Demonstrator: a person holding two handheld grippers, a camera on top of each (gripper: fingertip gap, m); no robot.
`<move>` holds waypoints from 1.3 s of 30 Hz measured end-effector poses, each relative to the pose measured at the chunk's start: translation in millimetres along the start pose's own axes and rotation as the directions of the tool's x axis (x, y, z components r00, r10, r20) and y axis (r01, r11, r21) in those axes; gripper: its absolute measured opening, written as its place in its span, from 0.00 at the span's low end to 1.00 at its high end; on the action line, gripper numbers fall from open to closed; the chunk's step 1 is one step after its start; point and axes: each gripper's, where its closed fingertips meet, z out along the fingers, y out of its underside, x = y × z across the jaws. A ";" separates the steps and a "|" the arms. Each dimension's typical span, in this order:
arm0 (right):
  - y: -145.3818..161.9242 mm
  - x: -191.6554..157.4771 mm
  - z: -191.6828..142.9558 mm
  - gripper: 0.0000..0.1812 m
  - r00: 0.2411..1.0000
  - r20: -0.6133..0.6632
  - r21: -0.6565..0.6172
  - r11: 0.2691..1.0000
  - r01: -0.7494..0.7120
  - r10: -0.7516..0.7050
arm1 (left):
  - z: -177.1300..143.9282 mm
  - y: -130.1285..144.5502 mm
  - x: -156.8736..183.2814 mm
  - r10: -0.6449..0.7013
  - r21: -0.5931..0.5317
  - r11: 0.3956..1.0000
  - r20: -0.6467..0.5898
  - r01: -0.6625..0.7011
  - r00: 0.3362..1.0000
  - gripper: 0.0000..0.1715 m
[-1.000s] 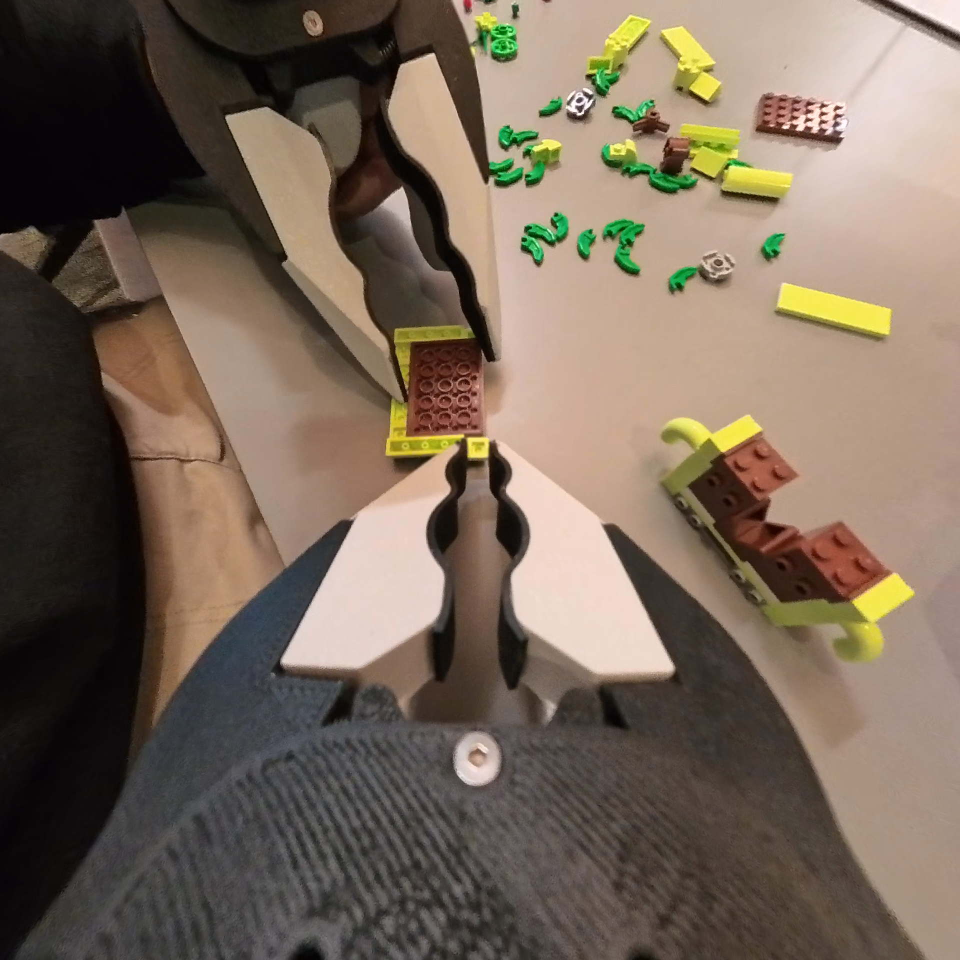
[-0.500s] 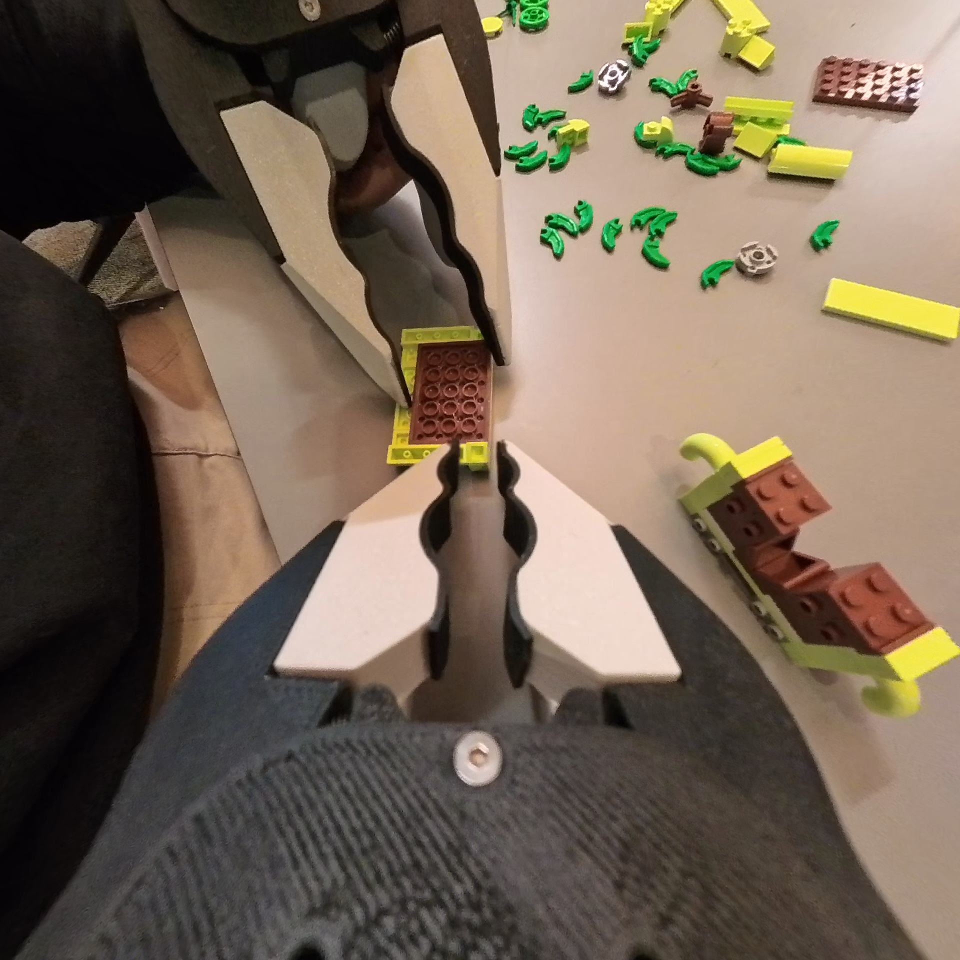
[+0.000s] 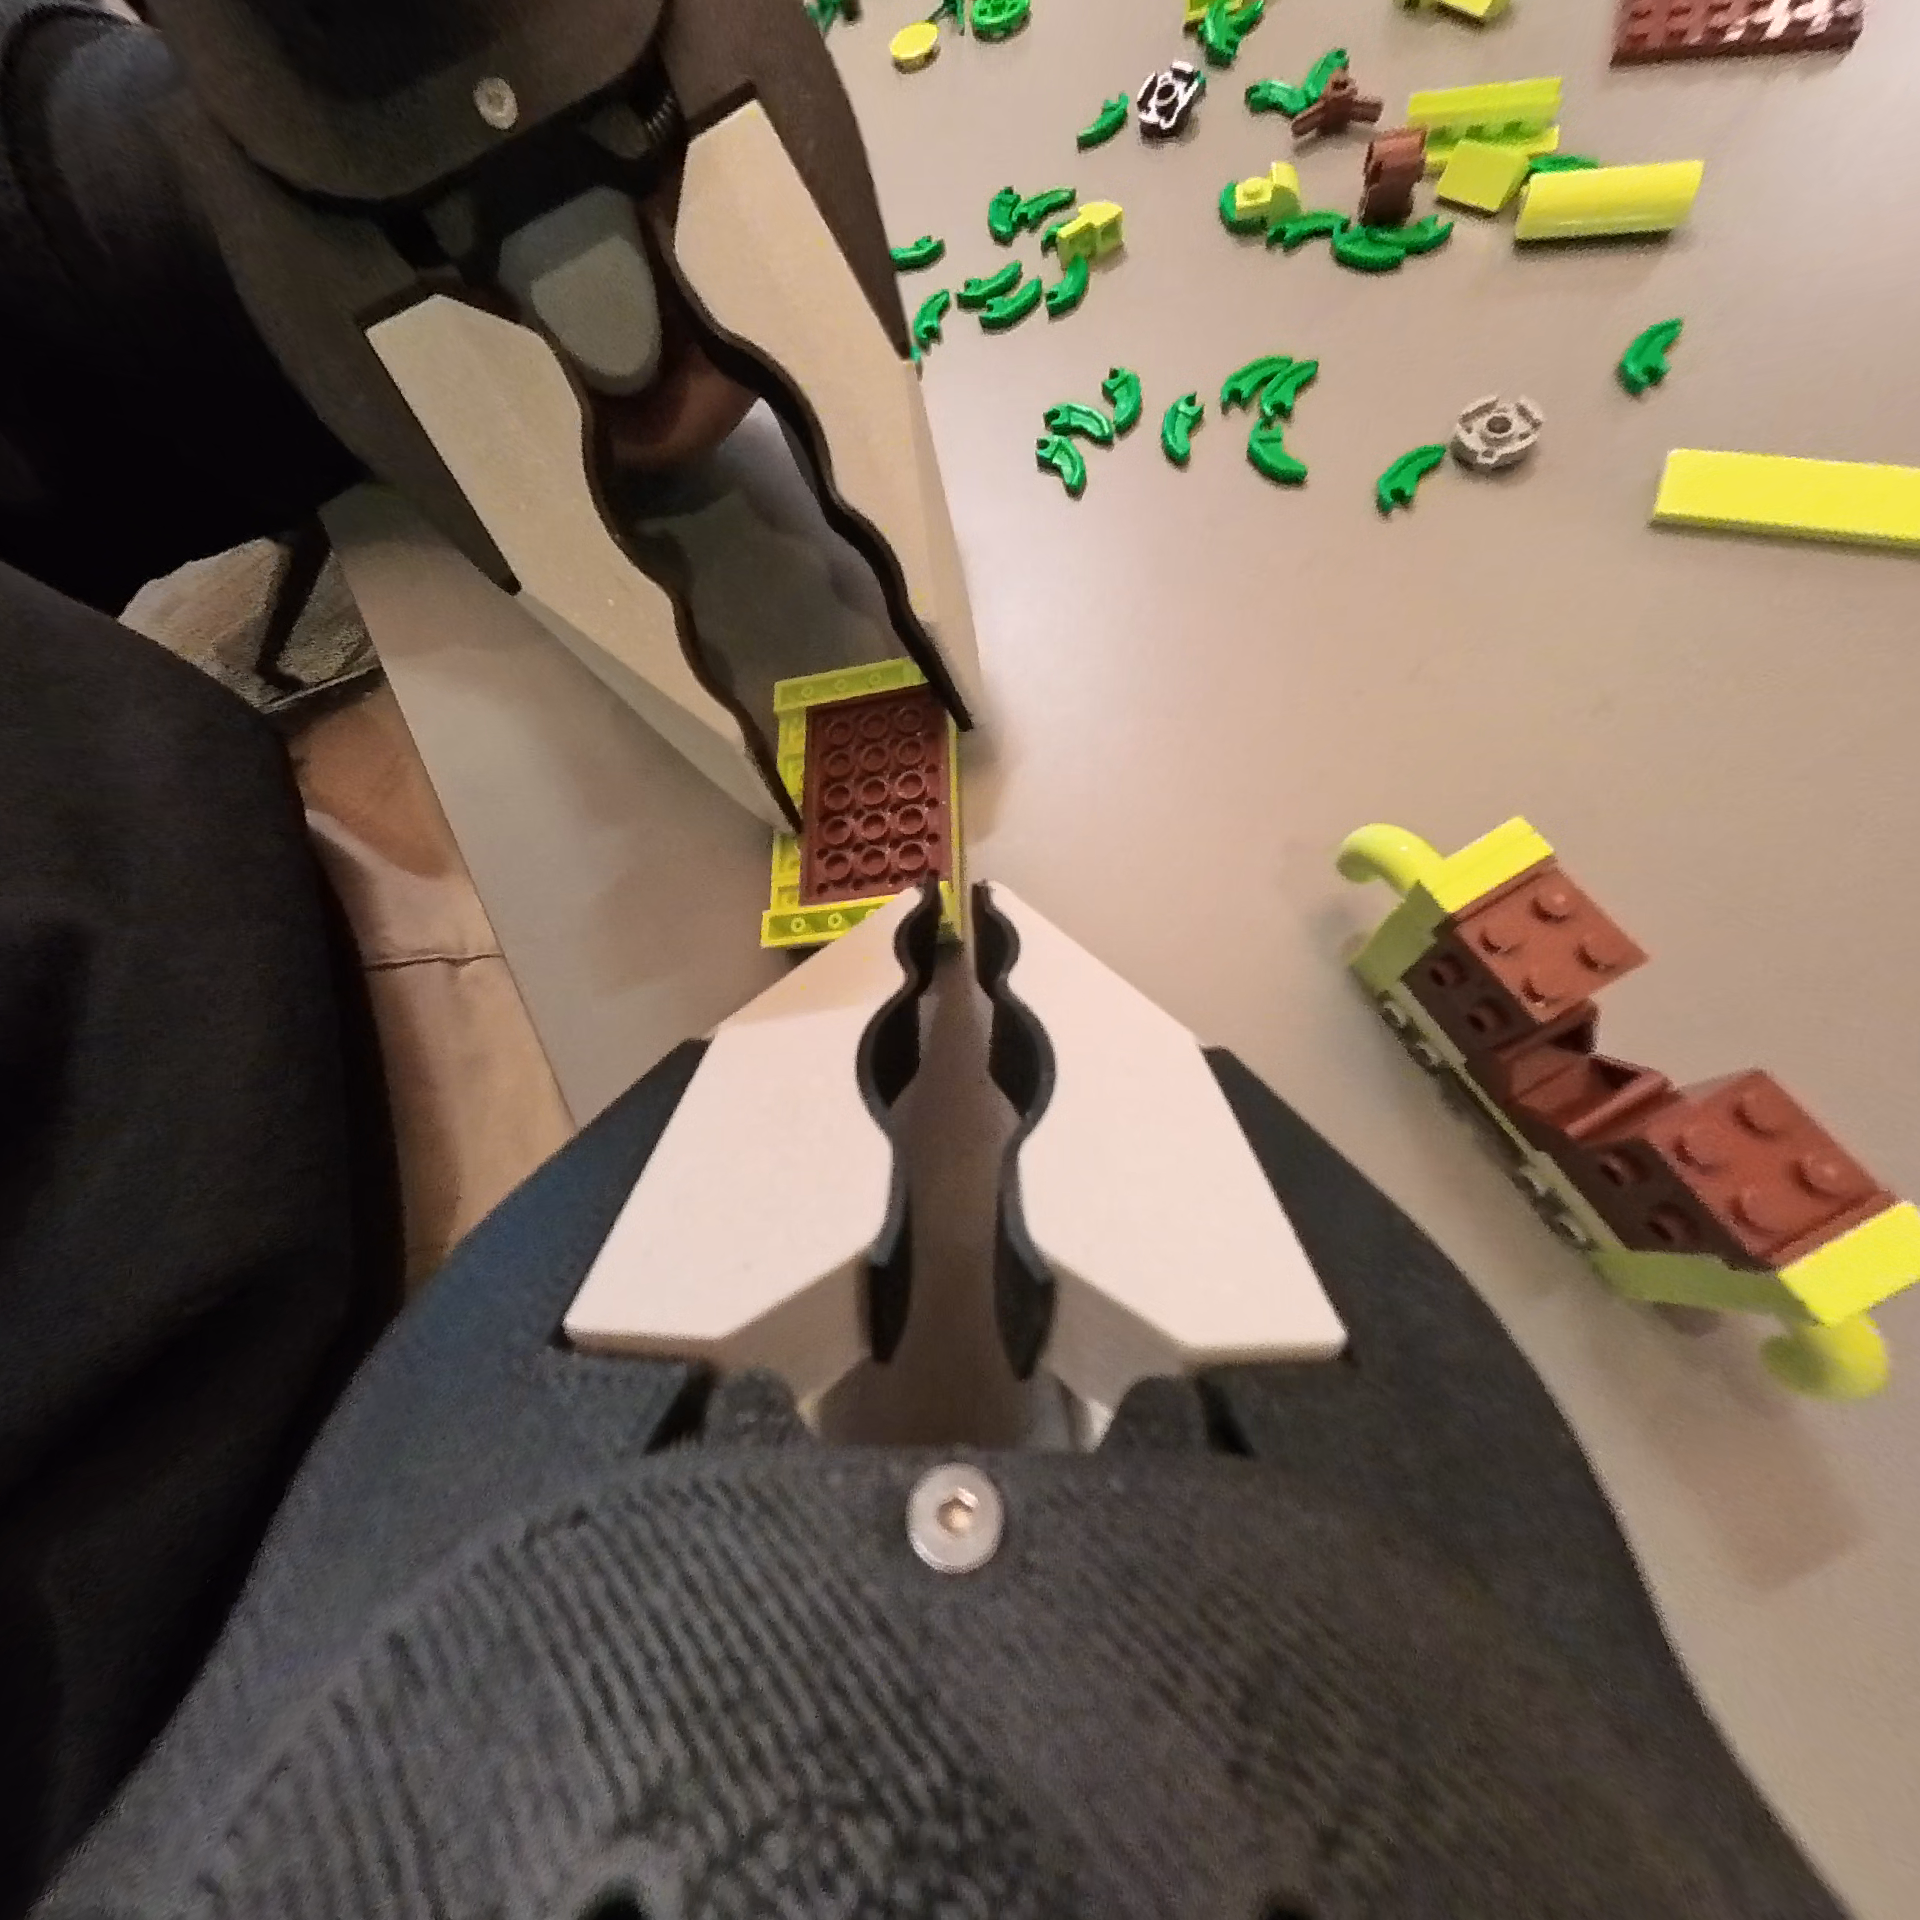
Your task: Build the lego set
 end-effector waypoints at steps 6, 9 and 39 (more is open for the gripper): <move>2.2 -2.6 -0.3 0.00 0.994 0.065 -0.046 0.995 -0.084 0.087 | 0.1 0.1 -0.1 0.003 0.000 1.000 0.002 -0.003 1.000 0.22; 2.7 -2.5 -0.3 0.00 0.989 0.076 -0.079 0.990 -0.119 0.125 | 0.1 0.2 -0.1 0.004 0.000 1.000 0.004 -0.004 1.000 0.22; 4.0 -1.6 1.6 0.00 0.990 -0.076 -0.286 0.954 0.093 -0.120 | 0.3 0.0 0.4 -0.002 0.000 1.000 0.004 0.002 1.000 0.22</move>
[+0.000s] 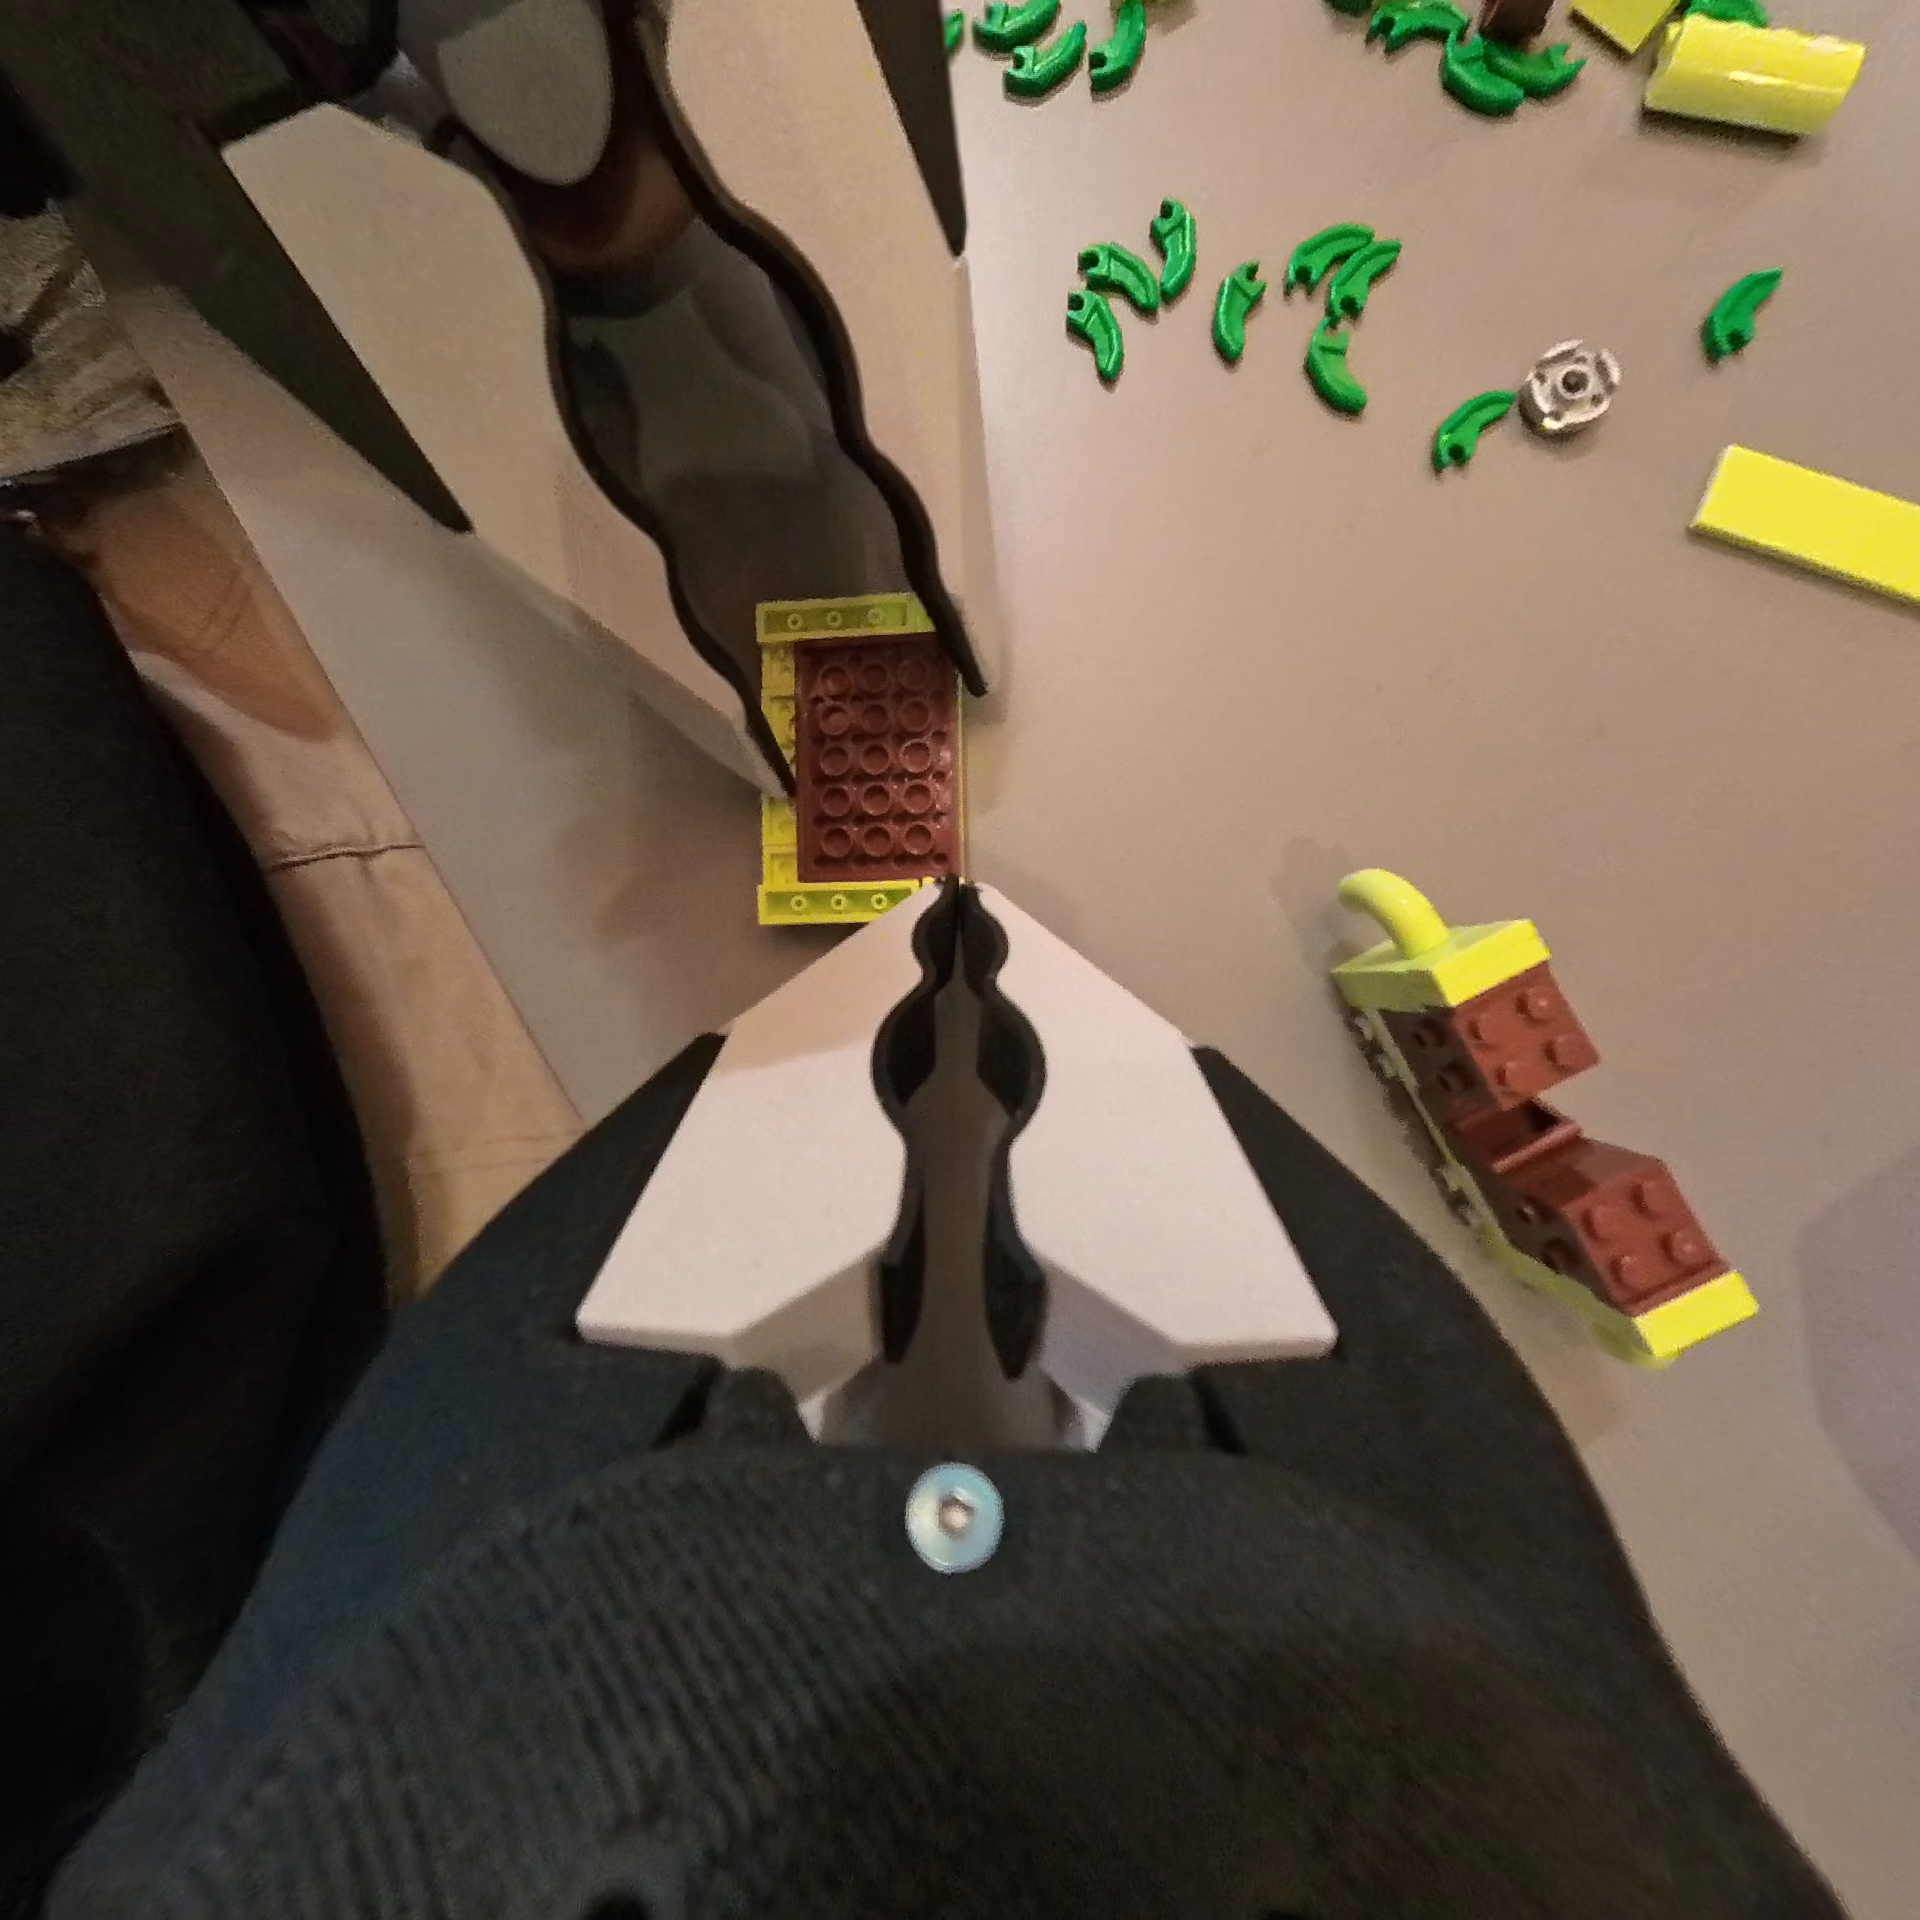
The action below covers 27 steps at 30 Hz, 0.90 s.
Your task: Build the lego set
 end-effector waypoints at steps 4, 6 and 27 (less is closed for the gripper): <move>0.0 0.0 -0.3 0.00 0.998 -0.033 0.041 0.998 0.048 -0.047 | 0.0 0.0 0.0 0.000 0.000 1.000 0.000 0.000 1.000 0.22; 0.0 0.0 -0.4 0.00 0.995 -0.058 0.053 0.995 0.080 -0.077 | 0.0 0.0 0.0 -0.001 0.000 1.000 -0.001 0.001 1.000 0.22; -0.3 0.3 -0.3 0.00 0.997 -0.071 0.102 0.995 -0.006 0.014 | 0.1 -0.2 0.4 -0.005 0.000 1.000 -0.001 0.005 1.000 0.22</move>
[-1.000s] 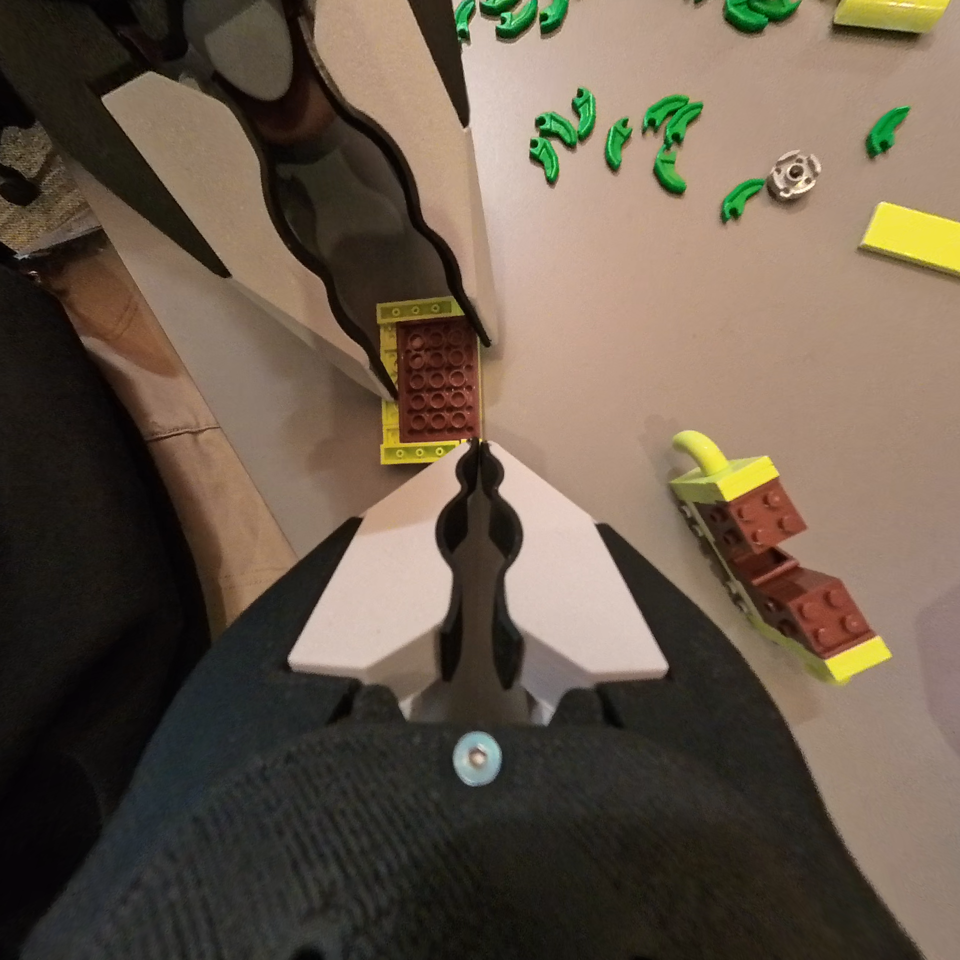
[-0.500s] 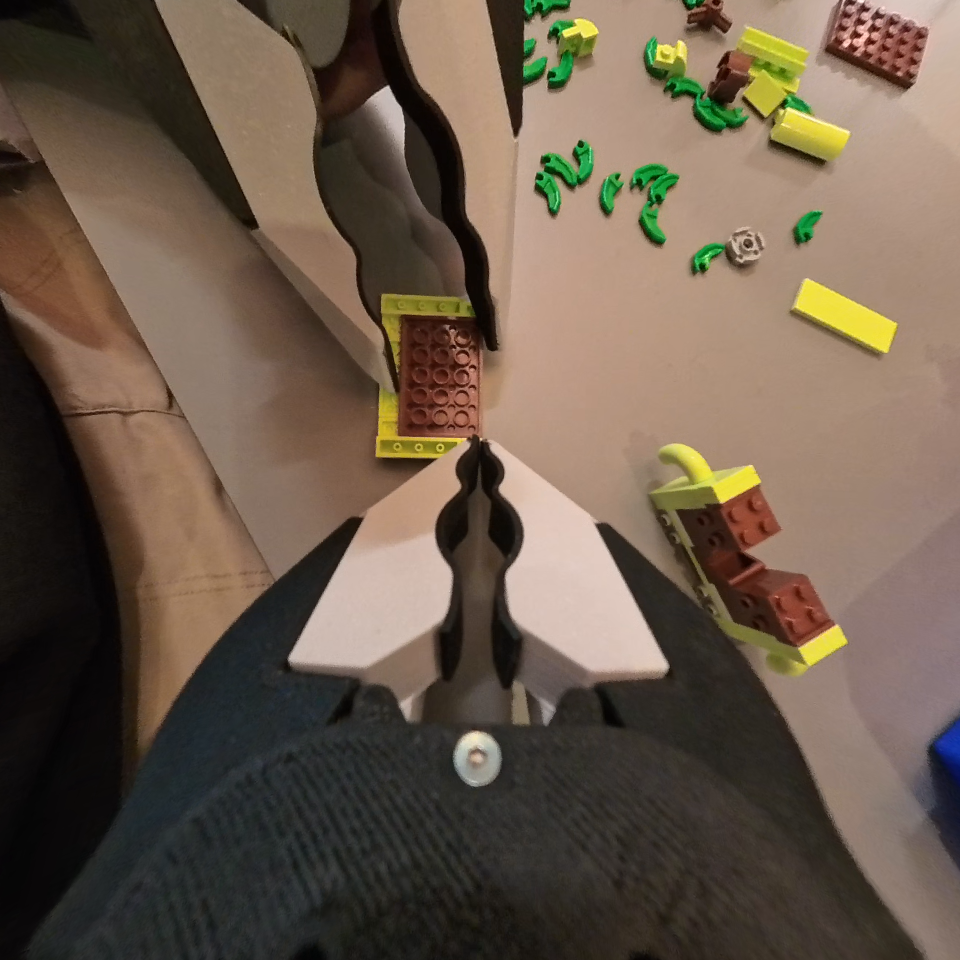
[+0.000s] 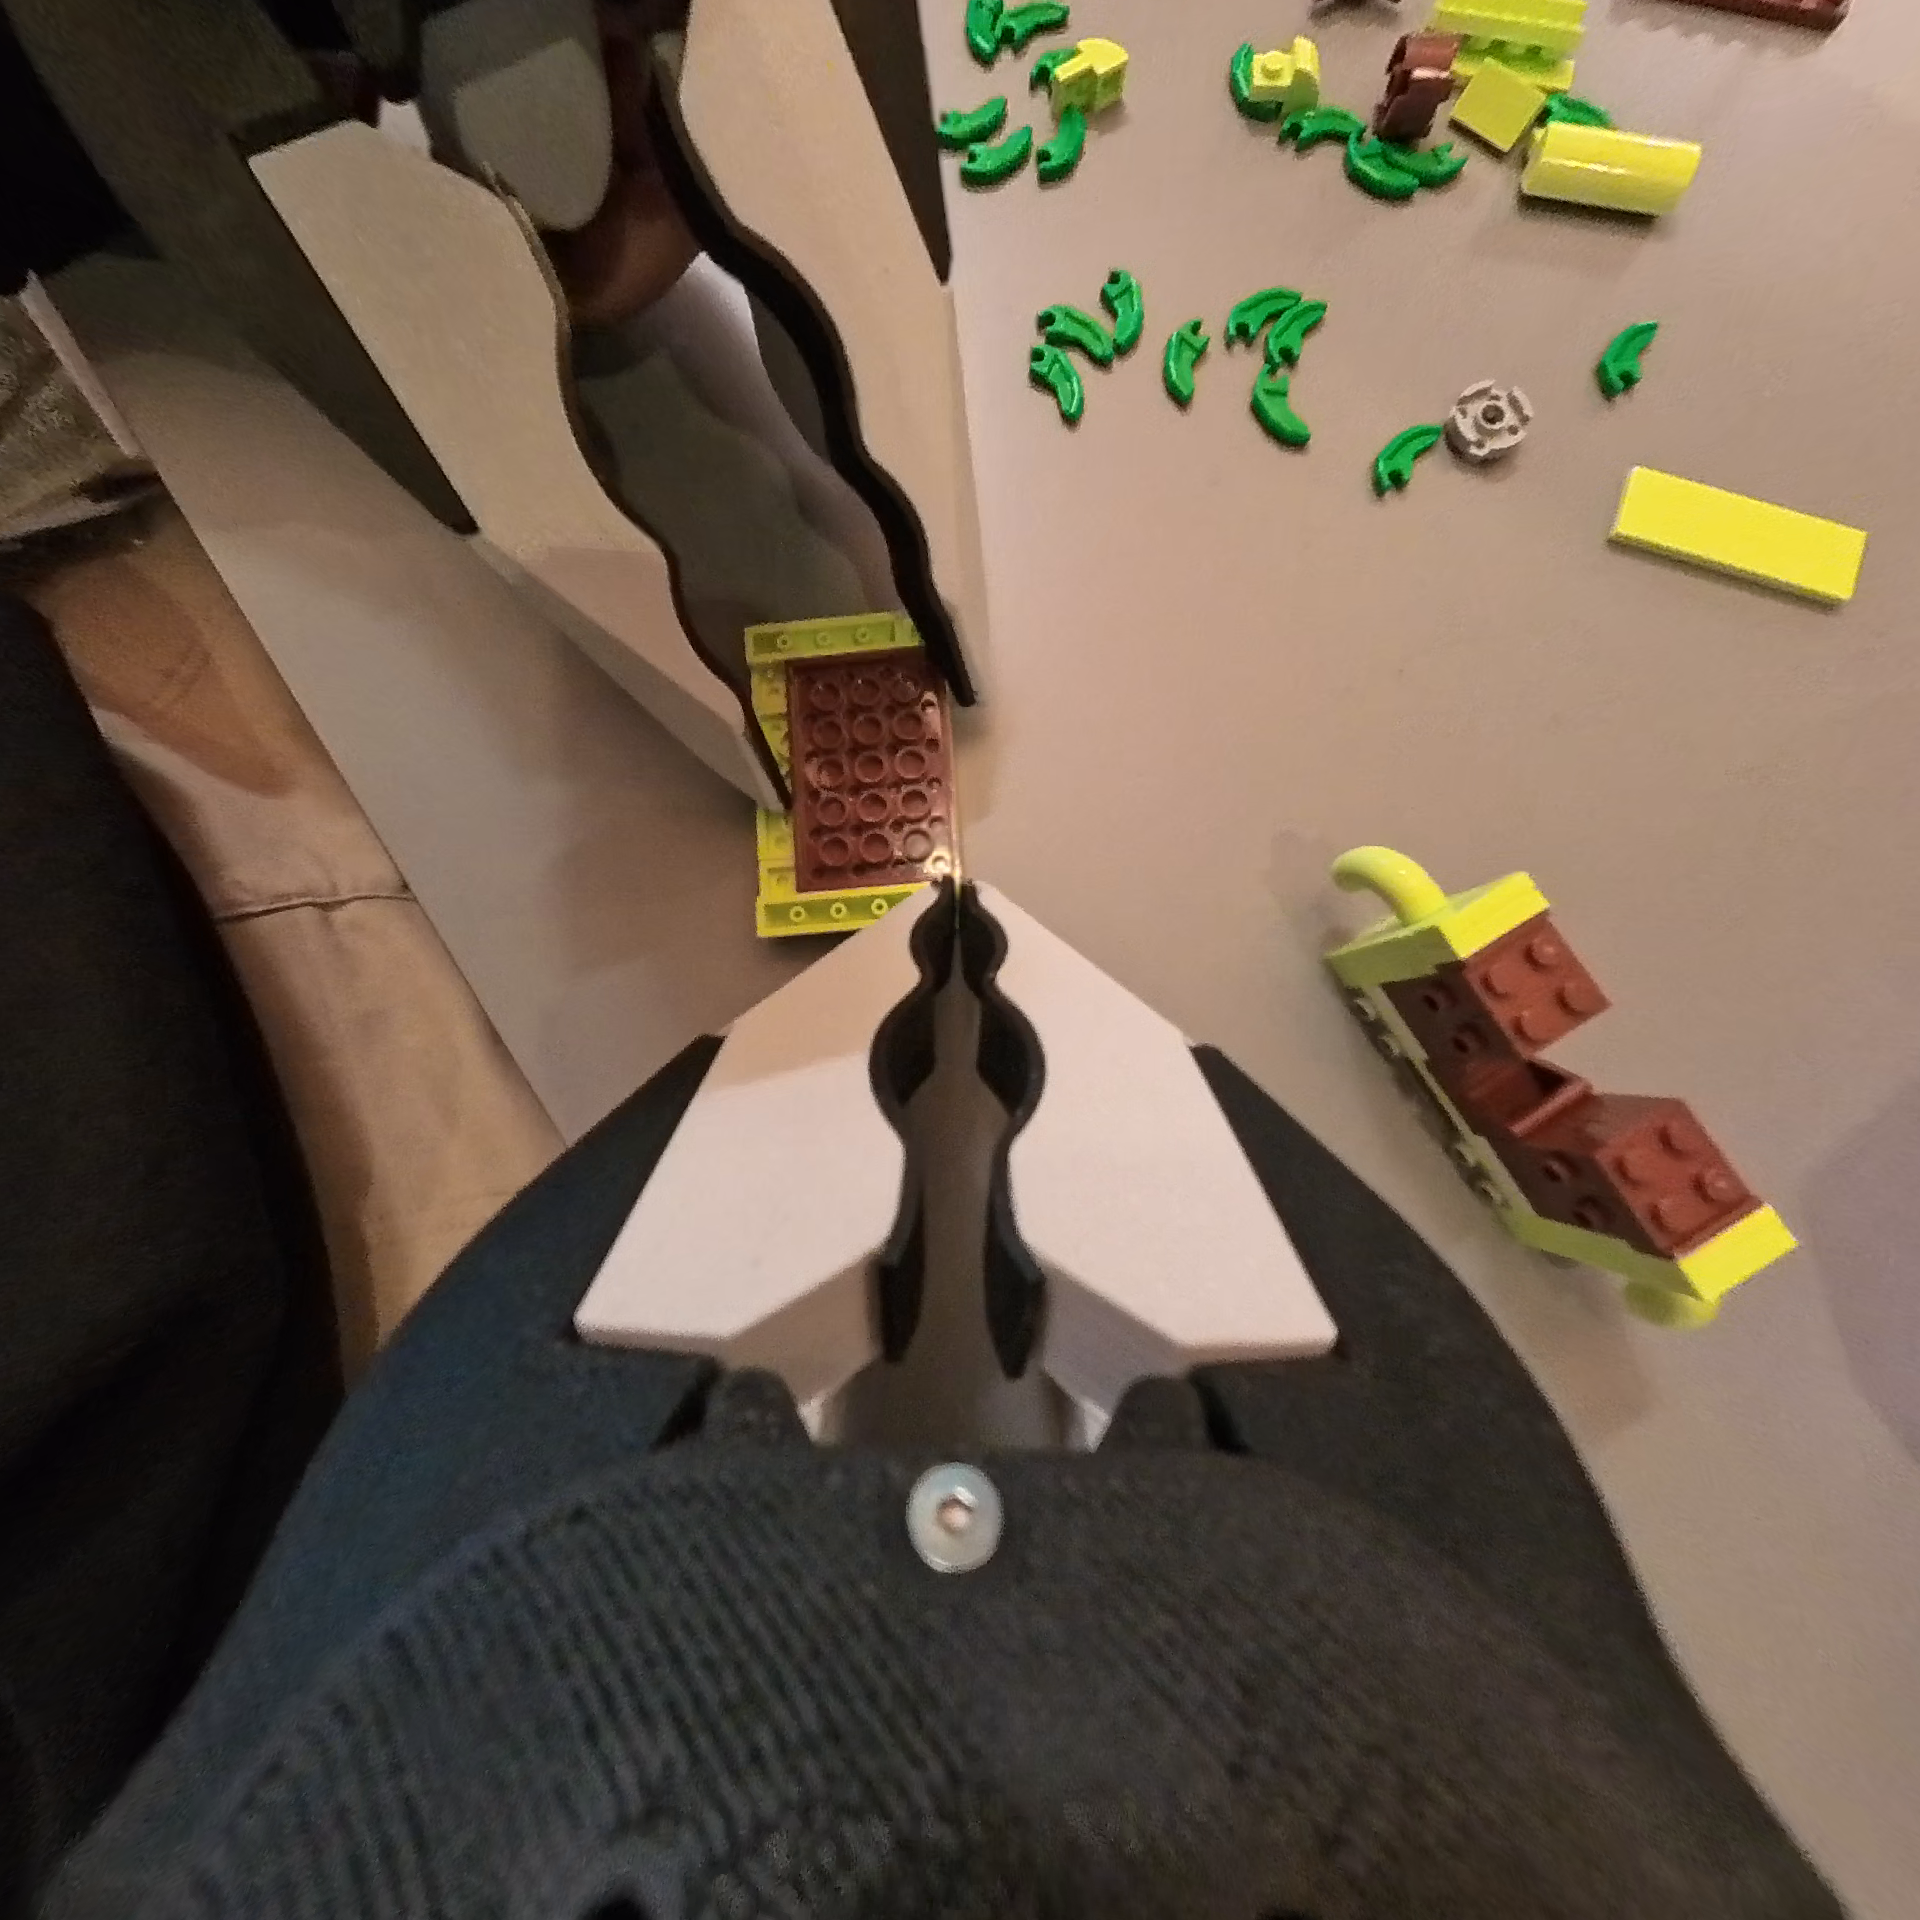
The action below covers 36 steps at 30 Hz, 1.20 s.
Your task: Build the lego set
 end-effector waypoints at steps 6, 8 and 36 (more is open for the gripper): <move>-15.9 12.4 -24.0 0.04 0.992 -0.050 0.241 0.966 -0.098 0.114 | 0.3 0.3 -0.5 0.003 -0.002 1.000 0.015 -0.003 1.000 0.22; -10.4 9.0 -24.1 0.07 0.990 -0.052 0.251 0.961 -0.112 0.129 | 0.2 0.3 -0.7 -0.003 -0.001 1.000 0.012 0.003 1.000 0.22; -3.0 -17.7 -2.0 0.23 0.990 -0.017 0.292 0.948 -0.129 0.140 | -275.3 93.1 -140.7 -0.544 0.440 0.821 0.412 0.363 0.731 0.08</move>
